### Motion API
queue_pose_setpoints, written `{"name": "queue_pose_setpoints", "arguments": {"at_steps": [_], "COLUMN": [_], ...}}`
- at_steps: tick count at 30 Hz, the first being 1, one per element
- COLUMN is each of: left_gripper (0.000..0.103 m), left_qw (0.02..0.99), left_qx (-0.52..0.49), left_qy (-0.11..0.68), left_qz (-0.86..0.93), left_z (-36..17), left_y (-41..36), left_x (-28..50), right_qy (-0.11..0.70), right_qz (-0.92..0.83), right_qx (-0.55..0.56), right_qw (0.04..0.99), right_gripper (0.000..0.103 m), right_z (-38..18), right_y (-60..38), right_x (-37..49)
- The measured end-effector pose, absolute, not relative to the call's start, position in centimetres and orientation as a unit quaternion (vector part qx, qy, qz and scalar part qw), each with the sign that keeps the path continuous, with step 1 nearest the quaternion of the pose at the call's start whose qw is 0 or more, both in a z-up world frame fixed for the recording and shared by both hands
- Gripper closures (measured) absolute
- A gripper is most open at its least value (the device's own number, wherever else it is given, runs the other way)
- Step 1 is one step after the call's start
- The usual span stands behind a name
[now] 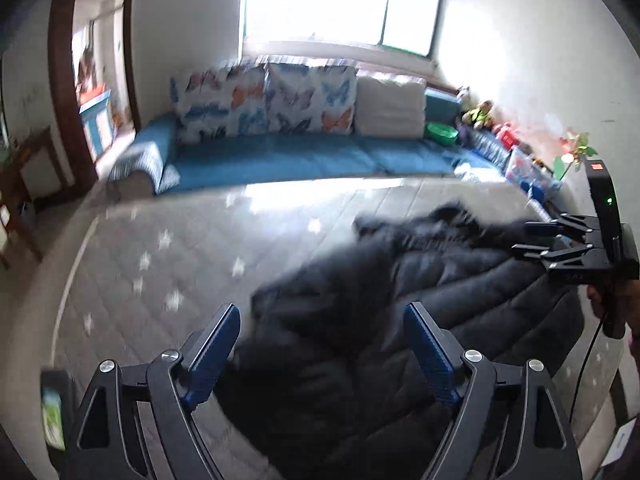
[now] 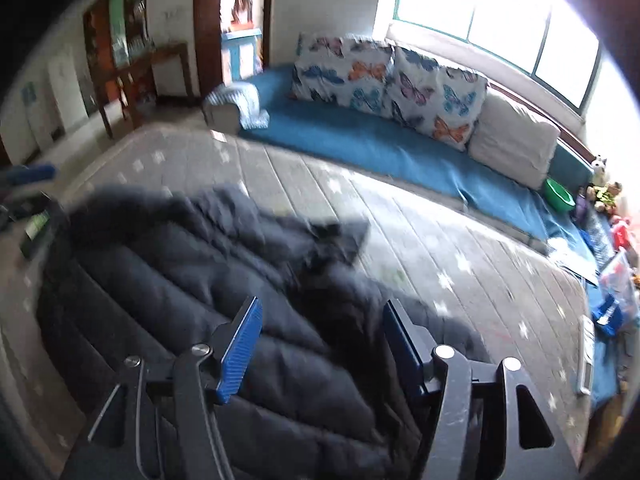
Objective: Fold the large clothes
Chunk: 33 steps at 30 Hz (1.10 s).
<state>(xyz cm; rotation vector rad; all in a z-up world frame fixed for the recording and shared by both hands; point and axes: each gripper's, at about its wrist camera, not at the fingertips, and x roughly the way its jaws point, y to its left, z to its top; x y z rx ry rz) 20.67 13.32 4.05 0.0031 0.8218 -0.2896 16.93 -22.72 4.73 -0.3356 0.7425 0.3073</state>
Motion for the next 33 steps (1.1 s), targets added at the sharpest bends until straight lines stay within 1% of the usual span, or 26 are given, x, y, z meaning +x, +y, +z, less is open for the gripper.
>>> {"name": "queue_pose_setpoints", "arguments": {"at_steps": [3,6,8,14,16,18,20,23,25,26,28,30,33], "left_gripper": [0.014,0.024,0.026,0.023,0.023,0.024,0.026,0.025,0.020,0.015,0.013,0.013,0.013], "left_qw": [0.892,0.889,0.890,0.868,0.864,0.868,0.880,0.895,0.900,0.903,0.903,0.895,0.884], "left_qx": [-0.021,-0.028,-0.024,-0.037,-0.050,-0.043,-0.026,-0.022,-0.023,-0.022,-0.020,-0.017,-0.006], "left_qy": [0.432,0.440,0.441,0.486,0.493,0.486,0.467,0.434,0.419,0.410,0.402,0.407,0.424], "left_qz": [-0.131,-0.124,-0.114,-0.092,-0.092,-0.089,-0.086,-0.102,-0.118,-0.130,-0.152,-0.181,-0.196], "left_z": [0.6,-1.6,-2.4,-5.8,-5.6,-4.4,-2.6,0.7,2.1,2.8,3.3,3.1,2.2], "left_y": [14.6,14.8,14.5,13.5,13.8,13.8,13.5,12.4,11.3,10.4,9.1,7.3,5.1], "left_x": [21.9,23.5,24.9,29.3,29.7,29.4,28.5,27.2,26.7,26.4,26.1,26.4,27.5], "right_qy": [0.382,0.400,0.402,0.410,0.413,0.410,0.409,0.398,0.392,0.393,0.397,0.401,0.416], "right_qz": [0.128,0.126,0.122,0.106,0.108,0.116,0.124,0.122,0.125,0.133,0.153,0.171,0.172], "right_qx": [-0.147,-0.111,-0.100,-0.089,-0.089,-0.082,-0.071,-0.062,-0.065,-0.063,-0.052,-0.040,-0.041], "right_qw": [0.904,0.901,0.902,0.902,0.900,0.901,0.901,0.907,0.909,0.908,0.903,0.899,0.892], "right_gripper": [0.035,0.035,0.035,0.035,0.035,0.035,0.035,0.035,0.035,0.034,0.029,0.019,0.017], "right_z": [2.8,2.2,1.9,0.7,0.6,0.9,1.6,3.2,4.3,4.5,4.9,4.6,3.3], "right_y": [-24.5,-25.8,-26.4,-26.6,-26.7,-26.8,-27.1,-27.0,-26.3,-25.9,-25.0,-24.2,-23.0], "right_x": [18.4,19.5,19.8,20.7,20.4,19.7,19.4,18.7,18.5,18.5,18.7,19.0,20.2]}}
